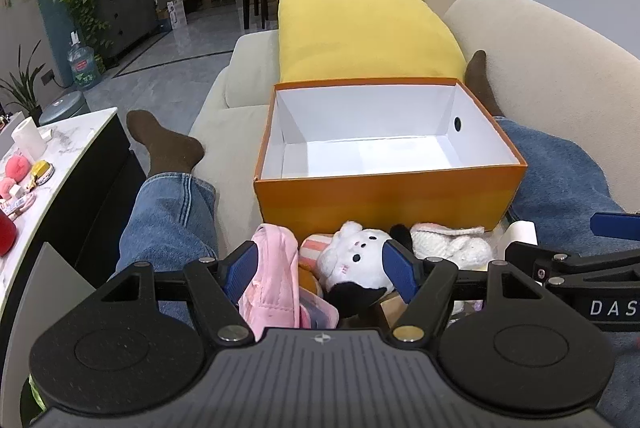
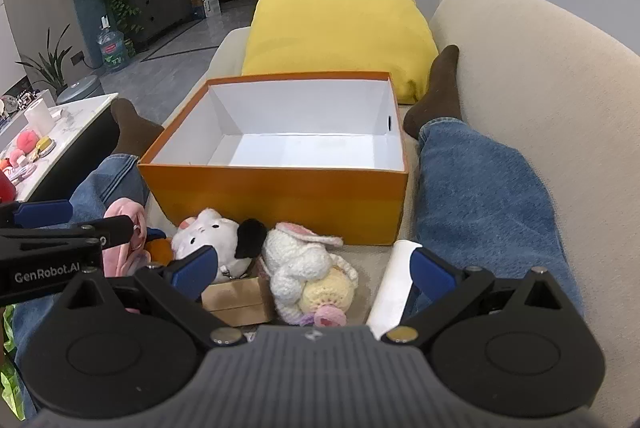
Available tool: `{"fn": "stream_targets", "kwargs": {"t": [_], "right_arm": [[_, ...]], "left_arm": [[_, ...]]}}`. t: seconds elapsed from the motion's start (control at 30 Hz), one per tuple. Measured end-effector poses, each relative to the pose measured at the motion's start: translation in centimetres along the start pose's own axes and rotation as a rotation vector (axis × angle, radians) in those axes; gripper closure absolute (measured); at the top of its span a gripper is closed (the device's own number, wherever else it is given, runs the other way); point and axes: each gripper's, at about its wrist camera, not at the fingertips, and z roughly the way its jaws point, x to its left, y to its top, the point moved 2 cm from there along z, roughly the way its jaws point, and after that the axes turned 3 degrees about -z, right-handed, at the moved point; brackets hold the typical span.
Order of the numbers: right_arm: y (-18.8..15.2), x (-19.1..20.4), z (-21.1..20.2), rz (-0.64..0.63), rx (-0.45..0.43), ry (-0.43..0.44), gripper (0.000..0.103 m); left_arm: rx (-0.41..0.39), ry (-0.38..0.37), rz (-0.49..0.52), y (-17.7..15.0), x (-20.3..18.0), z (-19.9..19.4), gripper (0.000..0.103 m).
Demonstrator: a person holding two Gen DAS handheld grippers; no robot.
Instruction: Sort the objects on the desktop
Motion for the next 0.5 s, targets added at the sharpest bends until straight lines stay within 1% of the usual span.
{"fn": "stream_targets", "kwargs": {"t": [0.5], "right_arm": [[-0.22,0.79,0.18,-0.006,0.012,0.000,0.001]], "left_arm": [[0.003,0.006,-0.018,-0.27,0.48,0.02,0.022]]}}
